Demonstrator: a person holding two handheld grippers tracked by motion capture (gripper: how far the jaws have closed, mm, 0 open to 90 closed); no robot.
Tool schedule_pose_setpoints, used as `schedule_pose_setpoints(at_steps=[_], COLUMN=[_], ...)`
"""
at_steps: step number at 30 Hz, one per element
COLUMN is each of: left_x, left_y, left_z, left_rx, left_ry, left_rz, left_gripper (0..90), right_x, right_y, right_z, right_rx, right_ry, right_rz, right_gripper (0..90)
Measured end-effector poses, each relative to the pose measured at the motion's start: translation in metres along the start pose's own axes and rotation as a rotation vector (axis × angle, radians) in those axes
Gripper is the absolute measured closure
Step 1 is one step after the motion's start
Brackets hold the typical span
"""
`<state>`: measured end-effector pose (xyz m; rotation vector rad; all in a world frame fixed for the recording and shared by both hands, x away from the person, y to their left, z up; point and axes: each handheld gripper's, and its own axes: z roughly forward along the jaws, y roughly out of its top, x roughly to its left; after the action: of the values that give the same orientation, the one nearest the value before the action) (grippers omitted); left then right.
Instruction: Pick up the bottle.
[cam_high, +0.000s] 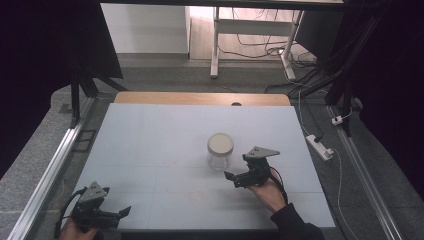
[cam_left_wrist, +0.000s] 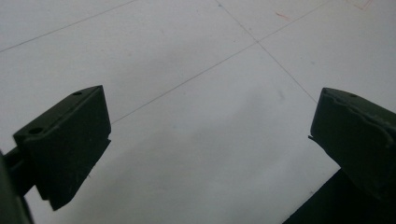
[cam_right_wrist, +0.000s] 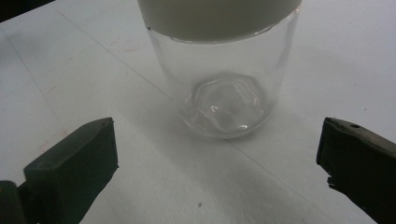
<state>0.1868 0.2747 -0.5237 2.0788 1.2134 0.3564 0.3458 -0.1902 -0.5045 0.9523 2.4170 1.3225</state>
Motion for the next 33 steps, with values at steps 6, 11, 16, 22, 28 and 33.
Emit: schedule_pose_setpoints(at_steps=[6,11,16,22,28,33], left_x=[0.000,0.000,0.000,0.000,0.000,0.000], left_y=[0.000,0.000,0.000,0.000,0.000,0.000], left_z=[0.000,0.000,0.000,0.000,0.000,0.000], left_rx=[0.001,0.001,0.002,0.002,0.002,0.001], left_ry=[-0.001,-0.001,-0.001,-0.002,-0.003,-0.003], left_rz=[0.001,0.001,0.002,0.001,0.002,0.003], left_gripper=[0.0,0.0,0.0,0.0,0.0,0.0], right_x=[-0.002,-0.002,-0.006,-0.008,-0.006,-0.006], right_y=[0.005,0.007,0.010,0.014,0.019,0.022], right_z=[0.011,0.019,0.030,0.041,0.051,0.058], right_rx=[0.006,0.014,0.015,-0.001,-0.005,-0.013], right_ry=[0.005,-0.001,-0.010,0.004,0.018,0.013], right_rz=[-0.020,-0.037,-0.045,-0.060,-0.076,-0.062], right_gripper=[0.0,0.0,0.0,0.0,0.0,0.0])
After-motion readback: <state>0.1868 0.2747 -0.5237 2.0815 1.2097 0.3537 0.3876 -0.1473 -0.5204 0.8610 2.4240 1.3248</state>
